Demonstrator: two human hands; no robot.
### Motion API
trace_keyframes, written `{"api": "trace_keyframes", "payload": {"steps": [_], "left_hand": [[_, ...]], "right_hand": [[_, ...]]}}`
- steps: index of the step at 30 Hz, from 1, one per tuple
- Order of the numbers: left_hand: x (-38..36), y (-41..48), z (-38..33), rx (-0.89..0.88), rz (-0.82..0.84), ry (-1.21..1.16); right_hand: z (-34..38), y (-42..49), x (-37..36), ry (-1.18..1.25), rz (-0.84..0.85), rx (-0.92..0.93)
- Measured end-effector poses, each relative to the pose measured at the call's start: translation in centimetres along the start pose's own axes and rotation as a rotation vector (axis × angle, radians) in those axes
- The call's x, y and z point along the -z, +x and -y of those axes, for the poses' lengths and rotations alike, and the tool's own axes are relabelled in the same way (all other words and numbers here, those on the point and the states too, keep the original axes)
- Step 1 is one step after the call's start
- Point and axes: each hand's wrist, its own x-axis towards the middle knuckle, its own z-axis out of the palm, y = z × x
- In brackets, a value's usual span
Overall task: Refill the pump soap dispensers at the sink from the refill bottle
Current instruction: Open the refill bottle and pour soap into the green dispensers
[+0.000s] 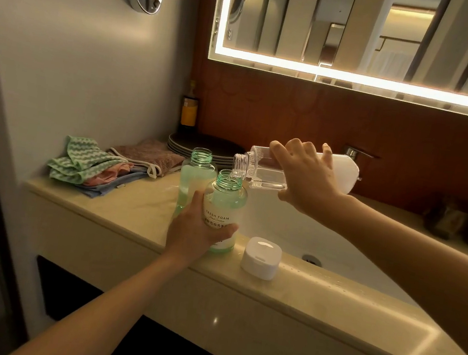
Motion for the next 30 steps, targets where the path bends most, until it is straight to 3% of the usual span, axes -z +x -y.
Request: {"api": "trace_keyframes", "payload": {"steps": [30], "left_hand": [[0.23,-0.05,-0.29,0.017,0.011,0.014]], "right_hand": [[0.13,-0.04,0.35,-0.027,0.001,0.007]]}}
